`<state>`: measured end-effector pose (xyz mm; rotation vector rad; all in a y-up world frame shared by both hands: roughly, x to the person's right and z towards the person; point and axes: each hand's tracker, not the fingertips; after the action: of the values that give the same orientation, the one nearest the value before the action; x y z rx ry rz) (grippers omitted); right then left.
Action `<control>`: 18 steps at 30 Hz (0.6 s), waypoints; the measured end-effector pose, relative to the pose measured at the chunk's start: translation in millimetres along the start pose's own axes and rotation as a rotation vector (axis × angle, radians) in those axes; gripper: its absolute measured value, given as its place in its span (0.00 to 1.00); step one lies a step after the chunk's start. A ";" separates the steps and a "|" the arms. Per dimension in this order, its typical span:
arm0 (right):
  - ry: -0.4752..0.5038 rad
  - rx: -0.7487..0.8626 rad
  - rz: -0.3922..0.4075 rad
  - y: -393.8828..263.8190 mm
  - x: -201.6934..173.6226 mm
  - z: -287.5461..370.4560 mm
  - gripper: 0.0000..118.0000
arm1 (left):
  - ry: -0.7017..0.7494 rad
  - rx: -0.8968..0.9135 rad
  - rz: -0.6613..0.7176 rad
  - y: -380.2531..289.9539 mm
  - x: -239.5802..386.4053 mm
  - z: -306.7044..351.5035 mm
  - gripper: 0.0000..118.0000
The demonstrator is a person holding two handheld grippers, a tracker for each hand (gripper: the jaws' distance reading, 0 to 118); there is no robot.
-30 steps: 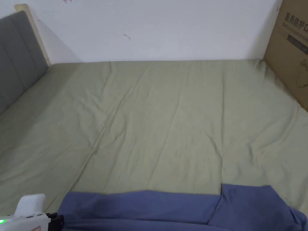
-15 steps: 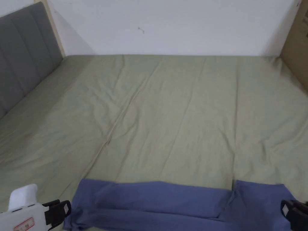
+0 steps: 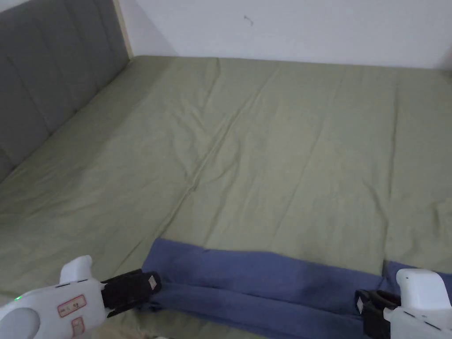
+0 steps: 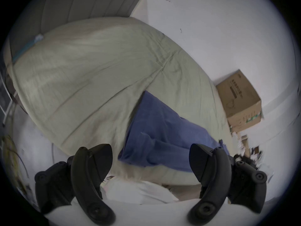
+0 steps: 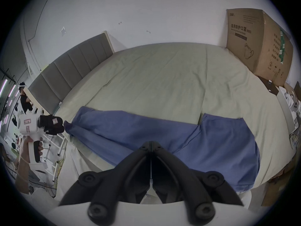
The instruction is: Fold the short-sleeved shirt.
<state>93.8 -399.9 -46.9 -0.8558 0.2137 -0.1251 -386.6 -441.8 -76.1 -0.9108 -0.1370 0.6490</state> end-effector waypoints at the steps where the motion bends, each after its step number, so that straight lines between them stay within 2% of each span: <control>1: -0.004 -0.011 0.003 -1.2 -0.3 -2.4 0.00 | -0.003 -0.005 0.050 -0.3 -4.7 -7.4 0.86; 4: 0.000 -0.039 -0.005 -4.3 0.0 -6.3 0.00 | -0.020 -0.020 0.168 11.3 -35.8 -31.4 0.86; 6: -0.001 -0.053 -0.009 -4.6 1.1 -9.4 0.00 | -0.086 -0.009 0.267 -14.7 -41.5 -43.4 0.87; 9: -0.013 -0.063 -0.006 -4.3 0.1 -11.4 0.00 | -0.199 0.003 0.396 16.6 -60.6 -46.2 0.89; 10: -0.014 -0.065 -0.009 -4.1 0.9 -12.2 0.00 | -0.206 -0.007 0.424 3.5 -54.6 -44.6 0.85; 11: -0.012 -0.066 -0.012 -4.1 1.3 -12.9 0.00 | -0.205 -0.007 0.407 8.5 -56.1 -43.9 0.74; 12: -0.008 -0.068 -0.017 -4.3 1.8 -14.4 0.00 | -0.205 -0.004 0.395 9.2 -56.2 -48.1 0.50; 13: -0.006 -0.074 -0.023 -4.5 2.9 -16.3 0.00 | -0.199 -0.014 0.395 4.7 -46.5 -49.7 0.15; 14: -0.003 -0.080 -0.035 -5.3 4.6 -18.3 0.00 | -0.181 -0.079 0.401 -9.7 -38.9 -56.6 0.10; 15: 0.001 -0.084 -0.045 -6.3 6.6 -19.6 0.00 | -0.161 -0.138 0.415 -0.5 -45.9 -72.5 0.09; 18: -0.012 -0.088 -0.073 -10.7 14.7 -15.2 0.00 | -0.183 -0.076 0.418 5.9 -44.4 -58.1 0.08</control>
<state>104.3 -420.9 -50.5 -0.9519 0.1782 -0.1795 -403.2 -504.9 -109.7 -0.9606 -0.1362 1.1231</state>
